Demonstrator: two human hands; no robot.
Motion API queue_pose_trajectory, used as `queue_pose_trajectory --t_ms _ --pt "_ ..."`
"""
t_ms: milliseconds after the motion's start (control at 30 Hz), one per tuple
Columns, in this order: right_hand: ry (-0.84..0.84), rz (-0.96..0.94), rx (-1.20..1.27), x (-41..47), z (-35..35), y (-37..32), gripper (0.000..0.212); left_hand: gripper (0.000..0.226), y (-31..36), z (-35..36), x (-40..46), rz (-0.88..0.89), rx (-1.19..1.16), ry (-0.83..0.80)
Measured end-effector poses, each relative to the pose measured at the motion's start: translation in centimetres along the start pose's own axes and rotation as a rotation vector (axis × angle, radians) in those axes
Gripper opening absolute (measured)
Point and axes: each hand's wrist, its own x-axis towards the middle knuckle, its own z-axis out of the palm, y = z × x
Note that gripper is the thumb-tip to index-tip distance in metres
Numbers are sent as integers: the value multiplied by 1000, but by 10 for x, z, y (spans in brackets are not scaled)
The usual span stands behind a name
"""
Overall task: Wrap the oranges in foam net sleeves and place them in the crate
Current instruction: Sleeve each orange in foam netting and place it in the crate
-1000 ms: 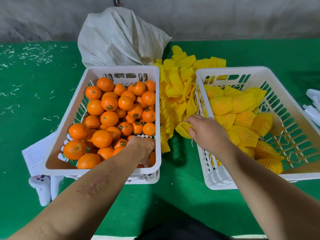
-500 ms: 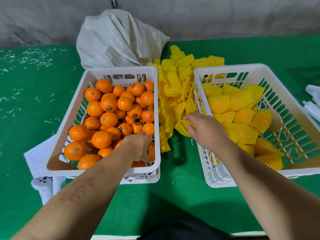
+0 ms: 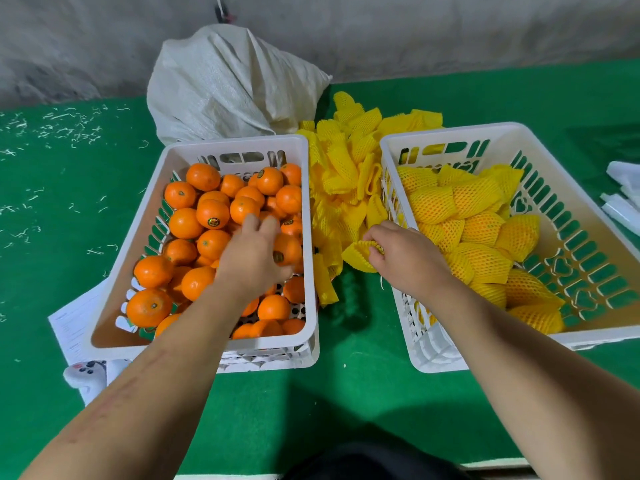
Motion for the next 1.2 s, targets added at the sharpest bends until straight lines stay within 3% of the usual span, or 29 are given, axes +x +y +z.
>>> queue_pose_trajectory --t_ms 67,133,267,367,467,567,700,800,933,1067,1200 --pt "19 2 35 2 0 0 23 68 4 -23 7 22 -59 179" --pt "52 41 110 2 -2 -1 20 67 18 -37 6 106 -166 207" --pt "174 159 318 -1 -7 -2 17 68 60 -30 -10 101 -642 5" --pt "108 136 285 -3 -10 -4 31 63 85 -13 -15 69 -838 -37" --pt "-11 95 111 -3 -10 -4 18 60 103 -3 -14 -19 -1044 -143" --pt "52 124 275 -1 -10 0 16 64 101 -4 -13 -136 -1298 -255" --pt "96 112 351 -1 -10 1 26 66 89 -12 -15 -105 -1614 -406" --pt "78 84 377 -1 -12 3 17 64 88 -13 -15 -78 -1593 -467" --pt "84 95 462 -3 -9 6 13 60 94 -9 -13 -3 -1387 -434" --pt "129 167 557 -3 -8 4 10 65 105 1 -15 -60 -1323 -177" --pt "217 49 426 -12 -10 -2 14 75 107 7 -17 -94 -1295 33"
